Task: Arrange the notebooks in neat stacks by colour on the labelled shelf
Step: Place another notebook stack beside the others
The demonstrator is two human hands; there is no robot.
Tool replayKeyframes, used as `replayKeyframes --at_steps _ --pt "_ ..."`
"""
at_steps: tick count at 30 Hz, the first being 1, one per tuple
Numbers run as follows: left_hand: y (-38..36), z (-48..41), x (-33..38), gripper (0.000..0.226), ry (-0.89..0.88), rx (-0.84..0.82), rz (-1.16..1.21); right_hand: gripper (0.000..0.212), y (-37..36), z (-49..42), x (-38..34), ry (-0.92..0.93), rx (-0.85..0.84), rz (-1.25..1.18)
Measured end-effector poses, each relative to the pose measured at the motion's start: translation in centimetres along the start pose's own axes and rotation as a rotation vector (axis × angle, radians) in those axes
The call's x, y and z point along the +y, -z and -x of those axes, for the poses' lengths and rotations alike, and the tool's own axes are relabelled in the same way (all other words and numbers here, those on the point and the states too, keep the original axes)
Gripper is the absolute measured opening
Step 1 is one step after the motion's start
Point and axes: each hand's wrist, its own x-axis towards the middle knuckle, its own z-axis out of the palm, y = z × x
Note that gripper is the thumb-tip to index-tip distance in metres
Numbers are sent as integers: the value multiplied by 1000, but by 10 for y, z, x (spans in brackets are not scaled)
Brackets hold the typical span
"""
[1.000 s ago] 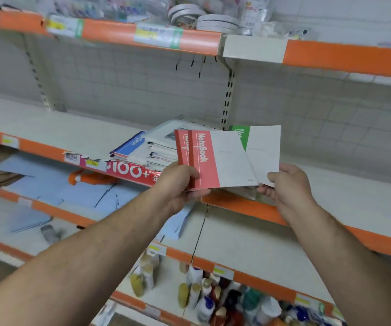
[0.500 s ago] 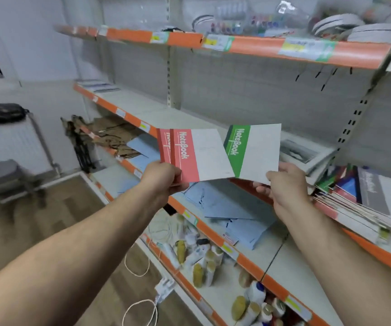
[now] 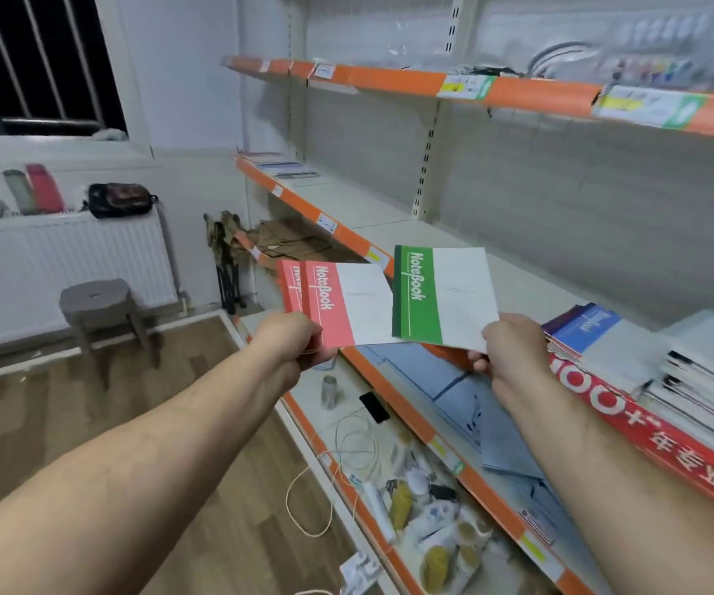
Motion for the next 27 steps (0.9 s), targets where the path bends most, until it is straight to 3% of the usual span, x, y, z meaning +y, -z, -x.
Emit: replayKeyframes --at_steps 7,13,27 --pt "42 -67 20 21 23 18 71 45 -94 -24 1 -26 -149 43" --pt "54 -130 33 20 10 45 65 37 -156 -67 5 -38 -234 53" --pt "63 -278 120 16 -72 239 46 42 -322 -208 -27 -26 -456 12"
